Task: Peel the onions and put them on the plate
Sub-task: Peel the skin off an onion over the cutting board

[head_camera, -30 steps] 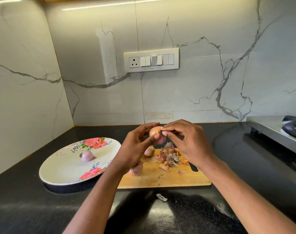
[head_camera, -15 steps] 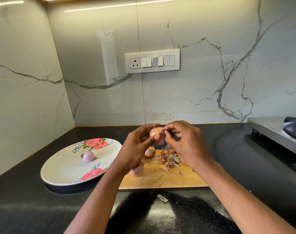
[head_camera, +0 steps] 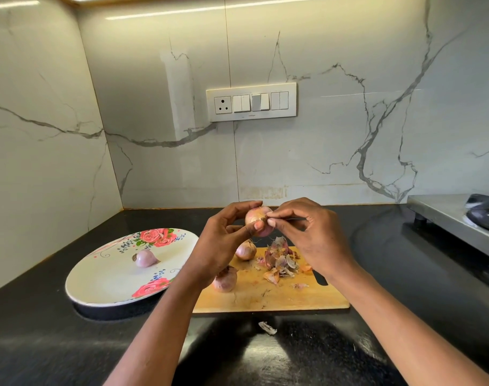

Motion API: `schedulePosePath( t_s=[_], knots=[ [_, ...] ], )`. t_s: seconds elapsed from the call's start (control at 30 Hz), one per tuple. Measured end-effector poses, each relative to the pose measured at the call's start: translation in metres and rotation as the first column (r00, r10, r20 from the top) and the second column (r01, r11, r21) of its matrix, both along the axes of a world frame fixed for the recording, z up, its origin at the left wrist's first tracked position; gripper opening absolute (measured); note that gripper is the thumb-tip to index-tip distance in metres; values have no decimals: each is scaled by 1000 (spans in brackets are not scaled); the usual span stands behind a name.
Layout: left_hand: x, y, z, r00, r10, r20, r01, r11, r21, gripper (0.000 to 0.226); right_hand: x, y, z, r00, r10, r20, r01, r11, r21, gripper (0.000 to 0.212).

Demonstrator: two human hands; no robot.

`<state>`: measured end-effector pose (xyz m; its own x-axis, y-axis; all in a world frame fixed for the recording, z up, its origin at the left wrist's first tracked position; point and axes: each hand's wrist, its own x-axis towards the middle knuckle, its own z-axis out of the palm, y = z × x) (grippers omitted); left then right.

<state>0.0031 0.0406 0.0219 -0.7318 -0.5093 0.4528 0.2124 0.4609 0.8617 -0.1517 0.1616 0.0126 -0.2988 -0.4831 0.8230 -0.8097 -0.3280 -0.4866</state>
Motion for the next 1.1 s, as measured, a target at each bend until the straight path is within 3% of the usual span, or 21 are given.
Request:
schedulePosePath(
  t_s=[0.37,0.57,0.83,1.1],
  knots=[
    [-3,5,-1,1000,-2,-23,3,999,37,41,3,-3,-1,985,-137,-108,140,990,19,12],
    [-4,0,-3,999,6,-51,-3,999,55,35,10,-9,1,981,-180,77,182,983,-18,12],
    [-4,-1,-3,992,-45,-120,64,985,158,45,-1,-10,-2,911,-229,344,217,973,72,12],
    [-6,1,-2,985,-111,-132,148,938,314,43,-12,-7,-9,893,-220,393,149,968,201,14]
  ],
)
